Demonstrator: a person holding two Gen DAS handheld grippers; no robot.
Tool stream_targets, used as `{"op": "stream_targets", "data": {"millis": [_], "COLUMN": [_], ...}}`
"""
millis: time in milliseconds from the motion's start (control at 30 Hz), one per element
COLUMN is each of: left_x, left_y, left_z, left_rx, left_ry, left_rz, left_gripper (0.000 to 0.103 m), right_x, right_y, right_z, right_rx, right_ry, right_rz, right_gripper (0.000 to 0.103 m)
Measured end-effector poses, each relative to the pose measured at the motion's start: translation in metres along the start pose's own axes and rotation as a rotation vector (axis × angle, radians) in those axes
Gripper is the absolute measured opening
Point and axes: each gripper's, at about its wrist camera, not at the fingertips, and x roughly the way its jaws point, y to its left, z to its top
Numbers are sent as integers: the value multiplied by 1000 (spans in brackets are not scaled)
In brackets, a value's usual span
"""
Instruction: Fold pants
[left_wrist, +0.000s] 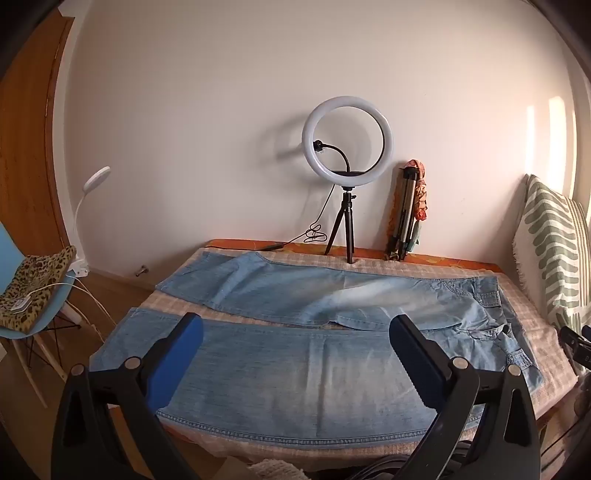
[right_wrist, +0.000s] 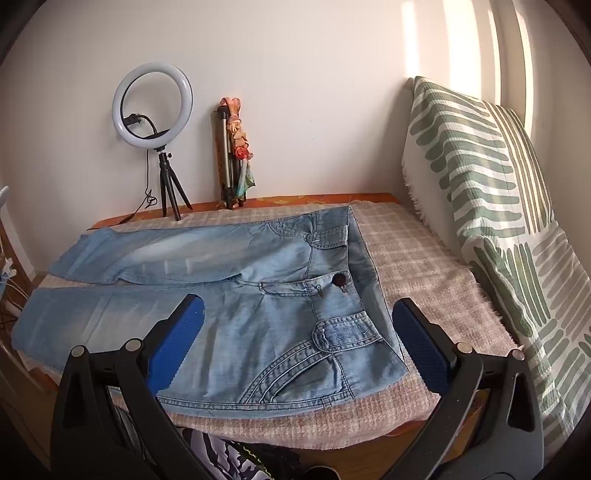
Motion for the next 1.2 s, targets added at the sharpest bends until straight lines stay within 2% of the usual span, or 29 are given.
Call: {"op": "stream_targets", "data": {"millis": [167,1200], "left_x": [-5,-1], "left_y": [4,-2], "left_z": [-1,1], "left_rx": [-13,-2], "left_ry": [-19,-11], "left_rz": [-9,0], "left_gripper": [102,102], "right_x": [-1,-2], "right_y": [0,0], "right_z": [1,1], "right_rx": [0,-2], "right_ry": [1,0], "right_rz": [2,2], "right_gripper": [103,103]}}
